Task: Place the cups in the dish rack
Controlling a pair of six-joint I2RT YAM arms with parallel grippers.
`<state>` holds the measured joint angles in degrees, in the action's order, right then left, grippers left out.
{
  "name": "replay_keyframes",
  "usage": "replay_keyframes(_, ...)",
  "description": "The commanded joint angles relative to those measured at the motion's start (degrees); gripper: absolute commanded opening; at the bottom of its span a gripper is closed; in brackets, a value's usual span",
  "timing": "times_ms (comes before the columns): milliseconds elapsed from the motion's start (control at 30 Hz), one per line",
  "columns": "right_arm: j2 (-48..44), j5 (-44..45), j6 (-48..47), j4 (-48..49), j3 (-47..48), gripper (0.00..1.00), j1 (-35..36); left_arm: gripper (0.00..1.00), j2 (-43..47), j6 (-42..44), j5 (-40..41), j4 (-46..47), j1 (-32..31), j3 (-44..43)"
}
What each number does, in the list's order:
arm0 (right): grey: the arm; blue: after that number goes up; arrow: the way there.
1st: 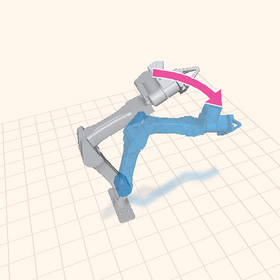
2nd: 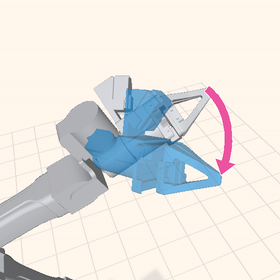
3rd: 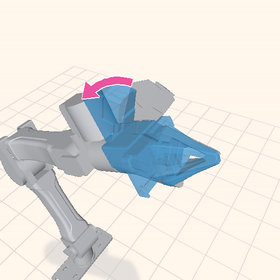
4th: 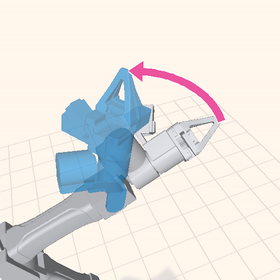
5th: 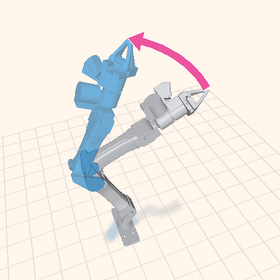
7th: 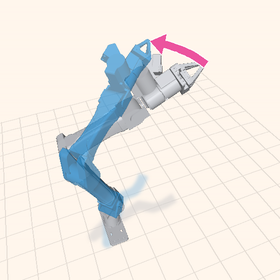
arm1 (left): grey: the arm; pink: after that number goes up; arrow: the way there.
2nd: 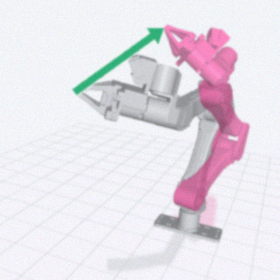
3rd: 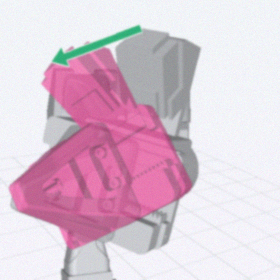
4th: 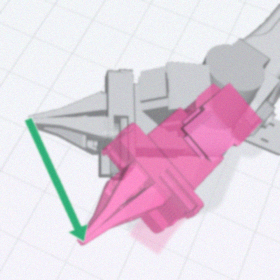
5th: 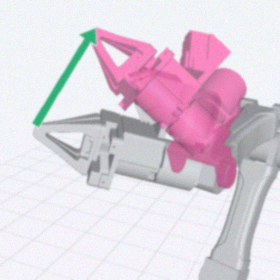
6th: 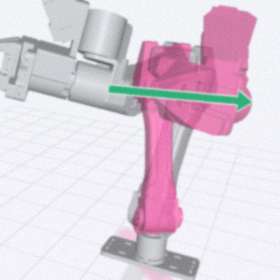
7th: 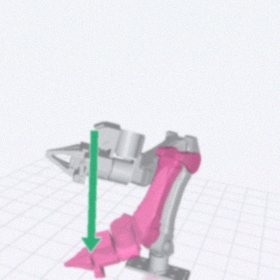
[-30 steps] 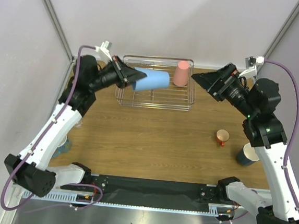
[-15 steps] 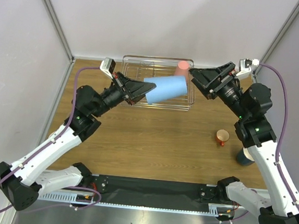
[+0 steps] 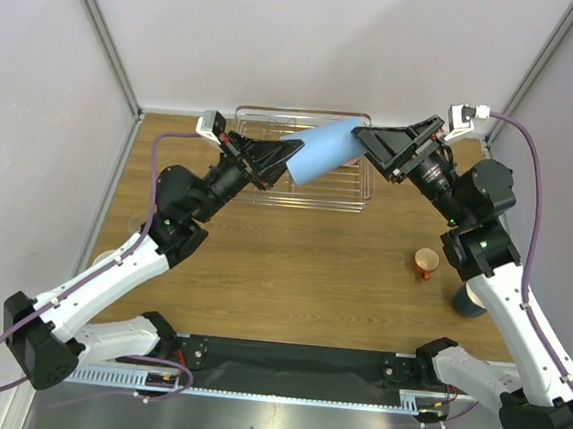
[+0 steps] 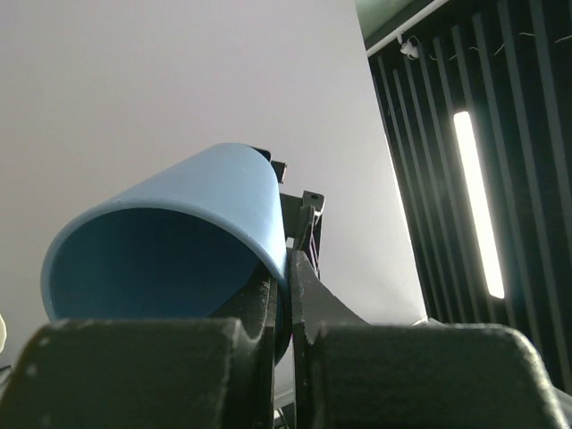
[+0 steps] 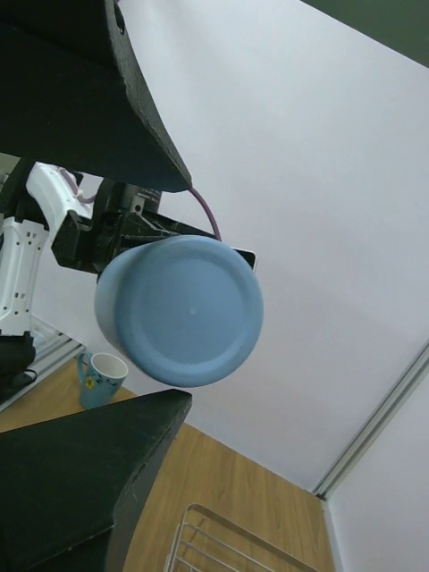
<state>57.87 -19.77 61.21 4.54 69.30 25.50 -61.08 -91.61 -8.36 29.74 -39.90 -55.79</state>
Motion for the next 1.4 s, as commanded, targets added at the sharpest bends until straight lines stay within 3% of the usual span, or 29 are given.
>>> replay_keyframes(0,1.72,0.26,-1.18,4.34,1.54,1.0,0.61,0.0,-0.27,-3.04,1.68,5.68,-1.06,-0.11)
replay_keyframes(200,3.83,0.87,-1.09,5.66,2.33,0.97,1.22,0.0,-0.8,-3.83,1.77,6.21,-1.15,0.24)
replay_keyframes(367,4.89,1.66,-0.83,6.98,2.42,0.81,2.19,0.01,-1.85,-5.07,0.98,7.09,-1.23,0.42)
replay_keyframes(433,5.41,2.01,-0.83,6.98,2.51,0.34,2.63,0.0,-2.11,-5.33,0.89,7.61,-1.15,1.12)
replay_keyframes(467,5.76,2.45,-0.48,7.15,2.51,0.02,2.8,0.07,-2.2,-5.33,0.98,7.97,-1.06,1.38)
replay_keyframes(500,6.11,2.98,-0.39,7.24,2.6,0.0,2.98,0.21,-2.03,-5.5,0.98,7.53,-0.8,1.65)
replay_keyframes(533,6.47,2.98,-0.56,7.59,2.77,0.0,3.15,0.66,-1.85,-4.64,0.19,7.36,-0.53,2.17)
replay_keyframes(567,6.99,3.33,-1.61,7.16,3.29,0.0,3.16,0.86,-1.68,-3.67,-0.42,6.66,0.6,2.26)
replay_keyframes(600,7.43,4.9,-2.58,6.72,4.43,0.0,3.16,0.99,-1.33,-2.7,-1.3,5.43,1.48,2.26)
replay_keyframes(700,10.07,9.46,-10.18,4.44,8.37,0.0,3.59,1.0,2.53,4.58,-6.22,-4.48,6.75,2.0)
replay_keyframes(800,14.36,16.31,-18.72,0.83,11.55,0.0,4.65,1.0,7.45,20.53,-11.4,-26.22,14.13,-1.85)
replay_keyframes(900,21.37,24.47,-29.69,-1.89,14.89,0.0,6.14,1.0,9.31,29.97,-15.01,-39.98,21.95,-5.11)
replay_keyframes(933,23.15,26.78,-32.36,-2.33,17.16,0.0,6.58,1.0,9.22,36.61,-15.19,-49.42,23.62,-8.08)
replay_keyframes(1033,31.83,33.46,-43.23,-1.2,20.6,0.0,8.51,1.0,6.86,50.59,-10.12,-65.87,26.01,-15.02)
replay_keyframes(1133,40.88,39.62,-51.94,0.47,25.09,0.0,9.83,0.97,5.8,58.01,-1.94,-74.97,26.01,-18.03)
replay_keyframes(1367,56.36,42.88,-59.18,5.13,32.38,0.0,8.87,0.95,8.17,62.43,5.45,-79.74,26.1,-15.76)
